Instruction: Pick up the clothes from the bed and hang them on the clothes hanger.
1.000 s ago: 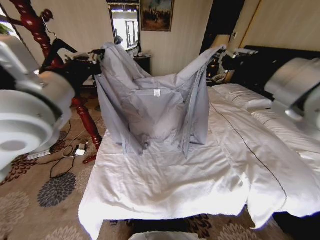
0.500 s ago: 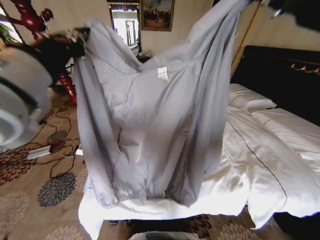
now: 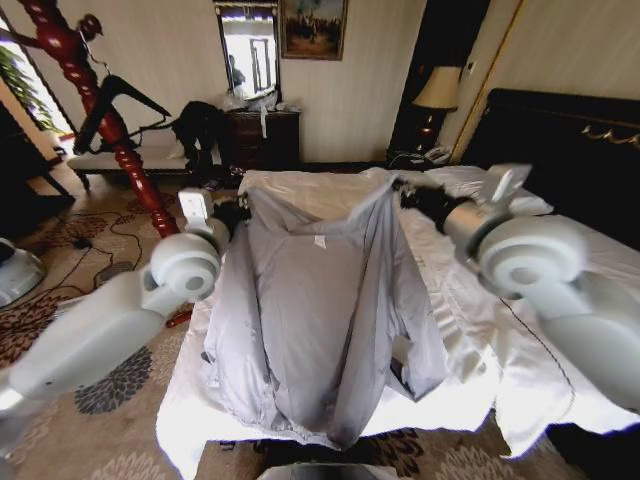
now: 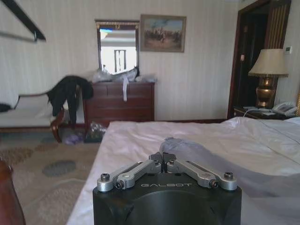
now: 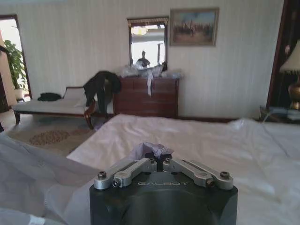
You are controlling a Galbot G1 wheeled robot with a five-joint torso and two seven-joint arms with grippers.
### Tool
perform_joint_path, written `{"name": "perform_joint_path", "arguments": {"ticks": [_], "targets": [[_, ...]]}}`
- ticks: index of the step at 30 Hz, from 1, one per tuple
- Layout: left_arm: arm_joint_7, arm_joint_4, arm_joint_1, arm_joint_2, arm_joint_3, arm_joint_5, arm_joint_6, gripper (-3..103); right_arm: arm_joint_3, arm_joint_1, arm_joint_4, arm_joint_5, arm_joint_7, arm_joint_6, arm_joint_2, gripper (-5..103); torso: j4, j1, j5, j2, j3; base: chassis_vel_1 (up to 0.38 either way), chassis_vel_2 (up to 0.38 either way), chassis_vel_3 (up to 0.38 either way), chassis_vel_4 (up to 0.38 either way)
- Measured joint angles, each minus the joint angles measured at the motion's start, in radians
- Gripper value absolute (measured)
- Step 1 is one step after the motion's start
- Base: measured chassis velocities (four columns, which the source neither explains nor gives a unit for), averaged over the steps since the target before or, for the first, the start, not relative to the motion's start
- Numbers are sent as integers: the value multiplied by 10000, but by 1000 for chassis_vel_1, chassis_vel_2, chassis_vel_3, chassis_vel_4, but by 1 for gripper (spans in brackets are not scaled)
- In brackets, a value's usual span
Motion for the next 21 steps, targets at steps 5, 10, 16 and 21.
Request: {"name": "perform_joint_path", "arguments": {"ticks": [5,10,16,21], "targets": [[429,892,740,-771,-272,684,-249,0,-1066,366,-1464,-666,11,25,1275,0,-1,4,4,-1,2,0,0,0,0],[927,1978,1138,-1287,-414,1684,-484,0,-1820,653,-2491,-1287,-239,166,1780,0,4,3,-2,0,1,0,0,0,0],[1228,3393,1208,-2169,-342,2481,-773,0,-2472,724,-3682,-2205,-637,274,2443,0,-1,2,0,0,2,0,0,0,0],[1430,4325,891,-2696,-7,2850,-943,0,-2642,674,-4723,-2771,-821,371,2914,0,-7,3,2,0,1,0,0,0,0]]}}
